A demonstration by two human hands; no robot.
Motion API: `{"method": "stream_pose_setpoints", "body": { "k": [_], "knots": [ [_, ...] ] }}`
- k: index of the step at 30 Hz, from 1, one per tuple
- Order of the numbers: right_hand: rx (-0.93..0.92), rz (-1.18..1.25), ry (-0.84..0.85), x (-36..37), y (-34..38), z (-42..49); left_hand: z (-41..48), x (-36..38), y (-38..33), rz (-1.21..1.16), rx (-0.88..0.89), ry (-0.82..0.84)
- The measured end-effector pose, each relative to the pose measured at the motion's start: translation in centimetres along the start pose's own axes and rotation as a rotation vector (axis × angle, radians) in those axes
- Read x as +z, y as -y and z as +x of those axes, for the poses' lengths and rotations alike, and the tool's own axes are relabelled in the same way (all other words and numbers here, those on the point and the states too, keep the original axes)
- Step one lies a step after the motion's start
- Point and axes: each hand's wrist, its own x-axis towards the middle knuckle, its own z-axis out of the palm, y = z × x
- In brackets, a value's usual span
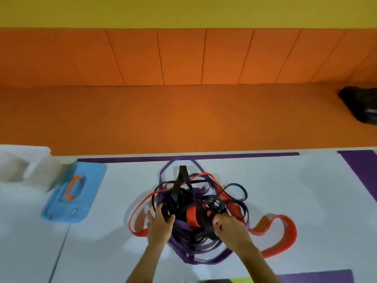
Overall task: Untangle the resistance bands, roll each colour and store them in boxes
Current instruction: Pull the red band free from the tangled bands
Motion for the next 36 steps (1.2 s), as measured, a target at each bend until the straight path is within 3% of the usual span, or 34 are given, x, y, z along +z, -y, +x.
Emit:
{"method": "stream_pose_setpoints", "body": {
  "k": [5,11,15,18,22,25,29,33,36],
  "knots": [
    [-0.048,0.130,0.156,-1.4,-0.7,4.1,0.6,0.9,-0.7,-0.190,-0.007,-0.037],
    [-0.088,0.207,0.133,-0.3,-1.2,8.7,0.1,2.4,-1.3,-0.266,-0.056,-0.122],
    [-0.122,0.198,0.132,1.9,-1.4,9.7,-0.1,1.0,0.3,-0.081,-0.062,-0.317],
    [-0.128,0.184,0.149,2.8,-1.6,9.8,1.3,-0.7,2.0,0.058,-0.202,-0.297],
    [-0.102,0.179,0.159,3.3,-1.7,9.5,3.2,-2.4,3.4,-0.103,-0.374,-0.296],
    [-0.072,0.133,0.283,3.7,-1.4,8.7,4.2,-2.6,4.8,-0.311,-0.383,-0.263],
    [0.007,0.170,0.553,5.4,-0.8,6.5,4.7,-3.1,6.6,-0.326,-0.418,-0.267],
    [0.096,0.334,0.481,5.7,-0.8,5.2,5.2,-5.0,5.9,-0.372,-0.192,-0.251],
    [0.192,0.300,0.252,4.9,-0.5,5.3,4.4,-6.2,4.6,-0.536,-0.104,-0.324]
  ]
}}
